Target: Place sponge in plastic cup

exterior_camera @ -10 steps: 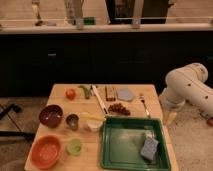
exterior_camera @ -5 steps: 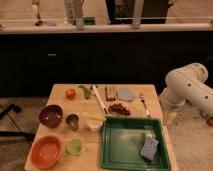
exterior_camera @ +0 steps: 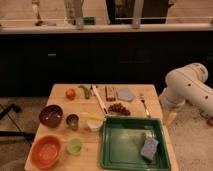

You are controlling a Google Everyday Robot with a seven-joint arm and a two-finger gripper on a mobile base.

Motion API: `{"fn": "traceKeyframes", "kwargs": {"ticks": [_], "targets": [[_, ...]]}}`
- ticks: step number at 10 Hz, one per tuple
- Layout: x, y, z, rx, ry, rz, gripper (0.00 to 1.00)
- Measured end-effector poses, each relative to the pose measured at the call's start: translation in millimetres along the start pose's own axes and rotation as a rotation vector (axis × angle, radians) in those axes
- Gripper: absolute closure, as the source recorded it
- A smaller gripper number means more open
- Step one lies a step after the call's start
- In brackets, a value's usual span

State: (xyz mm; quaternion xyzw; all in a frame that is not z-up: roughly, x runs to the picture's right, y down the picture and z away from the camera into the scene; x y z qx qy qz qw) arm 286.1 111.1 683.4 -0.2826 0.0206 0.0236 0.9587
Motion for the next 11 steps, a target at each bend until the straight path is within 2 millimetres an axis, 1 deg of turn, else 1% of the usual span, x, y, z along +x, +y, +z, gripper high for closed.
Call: {"fn": "traceKeyframes", "kwargs": {"ticks": [9, 11], "targets": [[0.0, 0.1, 0.0, 0.0, -0.001, 0.0, 0.2], [-4.9, 5.4, -2.0, 0.012, -0.037, -0.057, 0.2]]}}
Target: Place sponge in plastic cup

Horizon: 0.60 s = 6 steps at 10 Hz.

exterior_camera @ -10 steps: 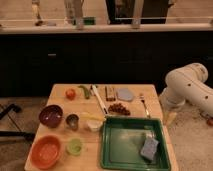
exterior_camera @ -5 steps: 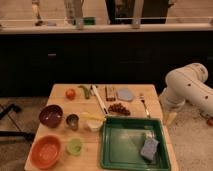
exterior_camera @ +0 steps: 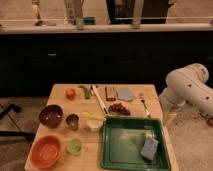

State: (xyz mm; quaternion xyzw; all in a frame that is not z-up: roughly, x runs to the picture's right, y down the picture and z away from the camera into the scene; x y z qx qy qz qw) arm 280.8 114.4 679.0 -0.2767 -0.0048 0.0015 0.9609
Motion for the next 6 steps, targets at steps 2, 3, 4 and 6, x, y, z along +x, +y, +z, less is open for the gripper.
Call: {"fn": "traceKeyframes", "kwargs": {"ticks": [2, 3, 4, 6], "targets": [[-15.2, 13.2, -1.7, 0.011, -0.073, -0.189, 0.2], [-23.3, 19.3, -1.5, 0.013, -0.105, -0.254, 0.2], [-33.9, 29.8, 0.4, 0.011, -0.142, -0.334, 0.2], [-46.2, 45.0, 13.4, -0.014, -0.153, -0.441, 0.2]]}}
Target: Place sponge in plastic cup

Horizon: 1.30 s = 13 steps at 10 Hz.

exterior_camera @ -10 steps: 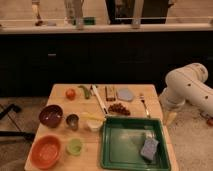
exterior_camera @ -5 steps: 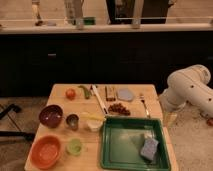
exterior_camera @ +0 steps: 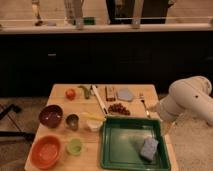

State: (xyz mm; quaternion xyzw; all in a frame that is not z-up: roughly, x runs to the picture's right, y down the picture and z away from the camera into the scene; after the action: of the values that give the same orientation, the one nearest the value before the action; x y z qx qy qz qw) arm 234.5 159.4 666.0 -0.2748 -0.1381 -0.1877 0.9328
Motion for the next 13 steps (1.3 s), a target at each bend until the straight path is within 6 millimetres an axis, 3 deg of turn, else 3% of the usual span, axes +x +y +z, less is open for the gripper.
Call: {"fn": "traceKeyframes", "kwargs": {"ticks": [3, 8, 13], "targets": [[-18.5, 3.0, 24.1, -0.103, 0.045, -0.108, 0.2], [-16.7, 5.5, 23.5, -0.107, 0.048, -0.102, 0.2], [-24.9, 26.1, 54.3, -0.019, -0.011, -0.086, 0.2]]}}
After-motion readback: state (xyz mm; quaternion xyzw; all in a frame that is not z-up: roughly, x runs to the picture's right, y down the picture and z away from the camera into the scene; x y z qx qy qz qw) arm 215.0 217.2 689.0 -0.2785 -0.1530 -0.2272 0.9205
